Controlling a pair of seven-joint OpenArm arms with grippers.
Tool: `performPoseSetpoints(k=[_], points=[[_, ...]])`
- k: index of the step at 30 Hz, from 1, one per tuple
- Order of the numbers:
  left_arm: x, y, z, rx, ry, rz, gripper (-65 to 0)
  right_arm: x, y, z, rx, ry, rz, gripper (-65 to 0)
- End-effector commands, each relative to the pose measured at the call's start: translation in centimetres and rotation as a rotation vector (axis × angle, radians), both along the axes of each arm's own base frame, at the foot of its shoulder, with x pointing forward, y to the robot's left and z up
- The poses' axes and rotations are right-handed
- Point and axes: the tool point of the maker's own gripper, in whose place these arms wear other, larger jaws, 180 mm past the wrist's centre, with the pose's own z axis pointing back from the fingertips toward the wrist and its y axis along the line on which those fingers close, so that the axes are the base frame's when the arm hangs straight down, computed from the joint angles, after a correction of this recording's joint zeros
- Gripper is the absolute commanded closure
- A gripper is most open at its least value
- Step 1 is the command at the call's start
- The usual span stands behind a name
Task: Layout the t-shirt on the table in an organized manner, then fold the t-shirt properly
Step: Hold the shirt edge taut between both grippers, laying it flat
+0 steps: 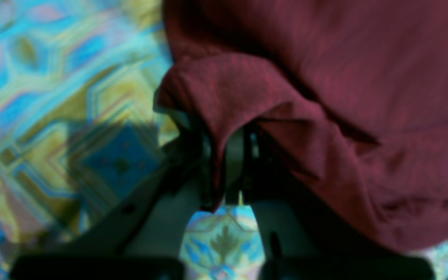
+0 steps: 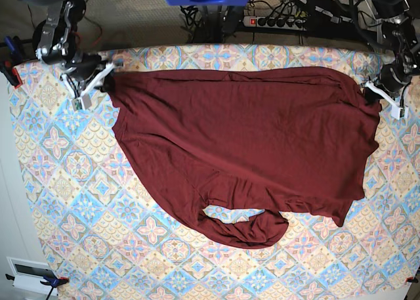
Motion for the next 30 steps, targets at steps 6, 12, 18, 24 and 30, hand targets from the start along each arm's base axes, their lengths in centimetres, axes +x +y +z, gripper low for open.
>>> performPoseSetpoints(k=[6, 12, 18, 24, 30], points=[[-0.5, 2.0, 0.9, 0.105, -0.054, -0.006, -0.2, -1.4, -0.6, -0.1, -0.02, 0.017, 0.003, 0.0], [0.2, 5.0, 3.2, 0.176, -0.112, 0.004, -0.2, -1.0, -1.5, 1.0, -0.043, -0.018, -0.018, 0.0], [-0.2, 8.7, 6.0, 0.225, -0.165, 0.094, -0.4, -0.5, -2.1, 1.8, -0.056, -0.045, -0.031, 0.0], [-2.7, 9.1, 4.8, 0.226, -0.001, 0.071, -8.6, -0.6, -1.5, 1.5, -0.036, -0.04, -0.037, 0.0], [-4.1, 8.8, 3.8, 0.21, 0.092, 0.05, -29.2, -0.8, -0.8, 1.1, -0.015, -0.034, -0.048, 0.0]])
